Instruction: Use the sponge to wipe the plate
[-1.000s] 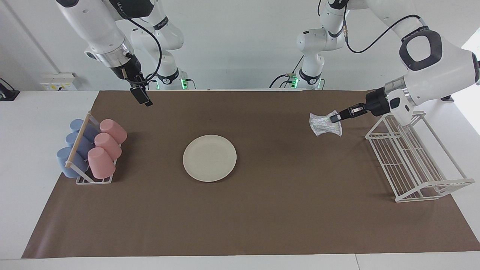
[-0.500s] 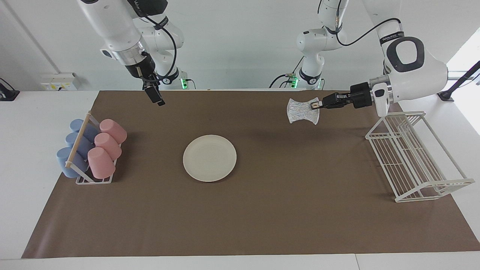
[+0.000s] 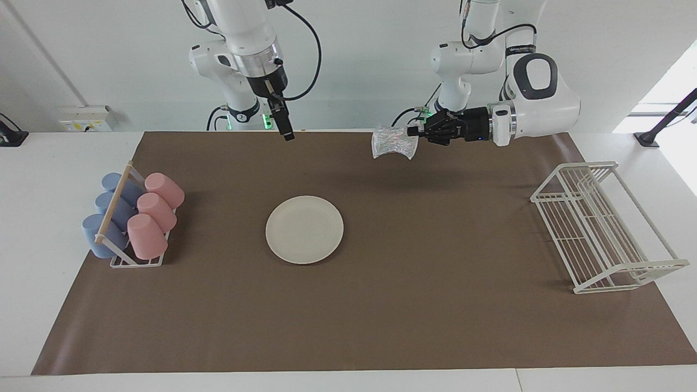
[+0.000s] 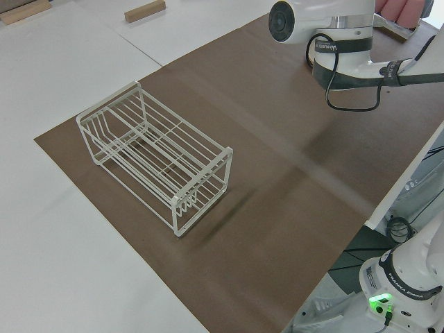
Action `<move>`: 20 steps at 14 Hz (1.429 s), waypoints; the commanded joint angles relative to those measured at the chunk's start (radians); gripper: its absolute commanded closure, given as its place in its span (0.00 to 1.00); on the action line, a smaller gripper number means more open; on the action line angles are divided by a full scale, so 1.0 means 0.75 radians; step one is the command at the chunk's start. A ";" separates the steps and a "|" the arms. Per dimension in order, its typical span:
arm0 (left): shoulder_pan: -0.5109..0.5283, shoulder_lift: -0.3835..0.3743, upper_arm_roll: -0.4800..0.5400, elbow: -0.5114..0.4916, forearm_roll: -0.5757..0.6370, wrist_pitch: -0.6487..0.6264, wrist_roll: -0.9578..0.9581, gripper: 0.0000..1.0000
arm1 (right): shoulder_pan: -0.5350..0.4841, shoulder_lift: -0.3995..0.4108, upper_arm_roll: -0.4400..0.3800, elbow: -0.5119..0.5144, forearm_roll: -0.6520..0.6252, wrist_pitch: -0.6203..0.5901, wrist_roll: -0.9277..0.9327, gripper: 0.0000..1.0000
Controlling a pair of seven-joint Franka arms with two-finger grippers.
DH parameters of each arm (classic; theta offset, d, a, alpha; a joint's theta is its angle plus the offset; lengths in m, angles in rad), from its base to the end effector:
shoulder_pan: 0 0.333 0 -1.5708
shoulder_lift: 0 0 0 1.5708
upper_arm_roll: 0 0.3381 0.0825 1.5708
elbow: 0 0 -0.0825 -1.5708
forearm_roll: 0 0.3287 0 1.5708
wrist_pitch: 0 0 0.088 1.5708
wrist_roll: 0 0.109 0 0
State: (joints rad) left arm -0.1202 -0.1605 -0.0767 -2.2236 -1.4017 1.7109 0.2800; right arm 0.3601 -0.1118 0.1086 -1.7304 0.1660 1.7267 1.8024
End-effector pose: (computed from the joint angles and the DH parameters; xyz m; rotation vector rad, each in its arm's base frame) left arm 0.4115 -0.1803 0.5333 1.8039 0.0405 -0.2471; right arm 0.4161 0.2320 0.6468 -2.3231 1.8608 0.1397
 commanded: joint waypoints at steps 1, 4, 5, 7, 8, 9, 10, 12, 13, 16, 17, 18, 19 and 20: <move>-0.075 -0.139 0.014 -0.185 -0.109 0.116 0.140 1.00 | 0.029 -0.019 0.000 -0.022 0.024 0.060 0.189 0.00; -0.122 -0.175 0.014 -0.218 -0.174 0.216 0.148 1.00 | 0.106 -0.015 0.009 -0.031 0.047 0.117 0.323 0.00; -0.120 -0.177 0.016 -0.218 -0.176 0.212 0.148 1.00 | 0.141 -0.015 0.009 -0.051 0.047 0.140 0.374 0.00; -0.116 -0.181 0.018 -0.224 -0.178 0.202 0.154 1.00 | 0.197 -0.027 0.009 -0.116 0.047 0.229 0.482 0.00; -0.118 -0.183 0.018 -0.224 -0.178 0.202 0.154 1.00 | 0.207 -0.033 0.009 -0.135 0.049 0.242 0.503 0.00; -0.114 -0.183 0.018 -0.224 -0.178 0.180 0.154 1.00 | 0.229 -0.031 0.013 -0.153 0.049 0.256 0.505 0.00; -0.112 -0.183 0.018 -0.224 -0.178 0.161 0.154 1.00 | 0.242 -0.029 0.013 -0.174 0.049 0.293 0.505 0.00; -0.112 -0.189 0.018 -0.226 -0.176 0.153 0.154 1.00 | 0.244 -0.015 0.013 -0.186 0.049 0.370 0.528 0.00; -0.112 -0.191 0.020 -0.224 -0.176 0.151 0.154 1.00 | 0.246 -0.004 0.015 -0.194 0.051 0.434 0.536 0.00; -0.102 -0.193 0.023 -0.228 -0.174 0.102 0.154 1.00 | 0.277 0.012 0.015 -0.219 0.051 0.510 0.556 0.00; -0.102 -0.193 0.023 -0.228 -0.174 0.100 0.154 1.00 | 0.285 0.016 0.015 -0.223 0.051 0.534 0.560 0.00; -0.102 -0.195 0.023 -0.232 -0.174 0.100 0.152 1.00 | 0.297 0.020 0.015 -0.227 0.063 0.545 0.567 0.00; -0.100 -0.197 0.023 -0.234 -0.172 0.098 0.152 1.00 | 0.301 0.026 0.015 -0.227 0.083 0.553 0.575 0.00; -0.097 -0.201 0.025 -0.236 -0.172 0.087 0.152 1.00 | 0.303 0.026 0.015 -0.231 0.094 0.559 0.577 0.00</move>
State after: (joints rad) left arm -0.1928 -0.2764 -0.0713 -2.3633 -1.5125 1.8000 0.3760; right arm 0.5861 -0.0879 0.1144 -1.8850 0.2026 2.1170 2.2144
